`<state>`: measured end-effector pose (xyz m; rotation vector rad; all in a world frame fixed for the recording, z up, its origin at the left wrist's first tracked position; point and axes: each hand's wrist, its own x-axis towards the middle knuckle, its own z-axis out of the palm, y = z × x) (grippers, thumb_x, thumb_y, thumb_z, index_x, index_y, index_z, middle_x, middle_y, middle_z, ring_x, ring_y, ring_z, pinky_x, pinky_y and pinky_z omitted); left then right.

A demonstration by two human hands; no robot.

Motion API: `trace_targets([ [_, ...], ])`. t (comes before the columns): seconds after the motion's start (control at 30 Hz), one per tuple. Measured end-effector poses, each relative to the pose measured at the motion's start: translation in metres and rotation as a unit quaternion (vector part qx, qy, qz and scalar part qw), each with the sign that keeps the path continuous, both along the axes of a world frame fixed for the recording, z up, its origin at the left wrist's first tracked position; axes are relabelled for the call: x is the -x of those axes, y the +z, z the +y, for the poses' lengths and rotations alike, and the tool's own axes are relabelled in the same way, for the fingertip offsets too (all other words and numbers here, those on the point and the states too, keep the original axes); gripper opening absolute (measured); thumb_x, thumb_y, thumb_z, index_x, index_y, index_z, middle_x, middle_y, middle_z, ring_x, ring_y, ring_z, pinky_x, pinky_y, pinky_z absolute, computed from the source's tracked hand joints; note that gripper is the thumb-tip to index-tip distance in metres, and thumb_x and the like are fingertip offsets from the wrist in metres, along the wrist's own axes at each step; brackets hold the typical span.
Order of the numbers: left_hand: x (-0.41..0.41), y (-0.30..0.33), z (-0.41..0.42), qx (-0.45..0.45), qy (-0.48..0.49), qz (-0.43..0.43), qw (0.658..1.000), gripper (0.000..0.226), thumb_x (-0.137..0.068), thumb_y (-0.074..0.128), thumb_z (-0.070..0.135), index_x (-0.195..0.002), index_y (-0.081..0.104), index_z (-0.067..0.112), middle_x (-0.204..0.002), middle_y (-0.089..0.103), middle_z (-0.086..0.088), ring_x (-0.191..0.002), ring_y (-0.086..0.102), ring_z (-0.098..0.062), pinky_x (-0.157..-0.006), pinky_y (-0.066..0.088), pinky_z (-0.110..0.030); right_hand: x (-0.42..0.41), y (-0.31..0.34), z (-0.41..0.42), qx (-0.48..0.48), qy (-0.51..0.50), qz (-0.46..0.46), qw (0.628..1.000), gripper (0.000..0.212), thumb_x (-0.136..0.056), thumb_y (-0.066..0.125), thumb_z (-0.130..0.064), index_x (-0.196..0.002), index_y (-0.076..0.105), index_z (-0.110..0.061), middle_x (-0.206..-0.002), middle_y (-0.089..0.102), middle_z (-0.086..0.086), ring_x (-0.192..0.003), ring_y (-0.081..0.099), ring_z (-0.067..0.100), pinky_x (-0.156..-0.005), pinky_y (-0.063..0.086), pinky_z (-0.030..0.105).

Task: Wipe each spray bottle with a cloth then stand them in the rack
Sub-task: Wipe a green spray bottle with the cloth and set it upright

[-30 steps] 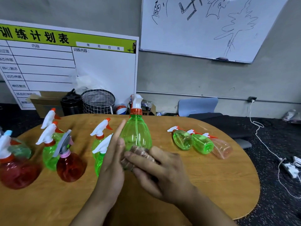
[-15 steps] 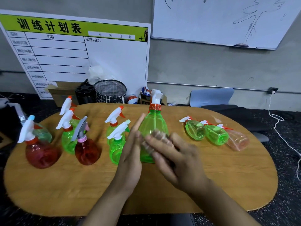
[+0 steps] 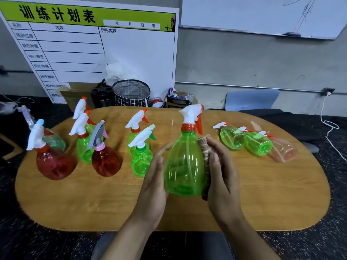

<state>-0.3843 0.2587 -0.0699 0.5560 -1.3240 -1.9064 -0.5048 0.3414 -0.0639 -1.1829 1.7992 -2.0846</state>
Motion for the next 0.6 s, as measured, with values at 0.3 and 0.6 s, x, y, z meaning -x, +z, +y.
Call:
trace_targets([
  [0.3,-0.014,-0.061,0.000,0.018,0.027,-0.058,0.998,0.079,-0.085,0.065,0.081,-0.154,0.050,0.046,-0.159,0.054,0.010,-0.150,0.048,-0.018,-0.122,0.037,-0.063,-0.002,-0.042,-0.002,-0.118,0.053,0.081,0.988,0.035,-0.108,0.052,-0.025,-0.142,0.064,-0.024,-0.136,0.067,-0.011,-0.132,0.060,0.012,-0.109,0.048,0.033],
  [0.6,-0.011,-0.113,0.004,-0.007,0.066,-0.132,0.989,0.073,-0.098,0.042,0.072,-0.156,0.053,0.030,-0.159,0.055,0.013,-0.150,0.046,-0.010,-0.128,0.033,-0.053,0.000,-0.069,-0.020,-0.249,0.012,0.269,0.930,0.036,-0.108,0.043,-0.050,-0.136,0.065,-0.041,-0.112,0.057,-0.017,-0.090,0.066,0.008,-0.072,0.057,0.032],
])
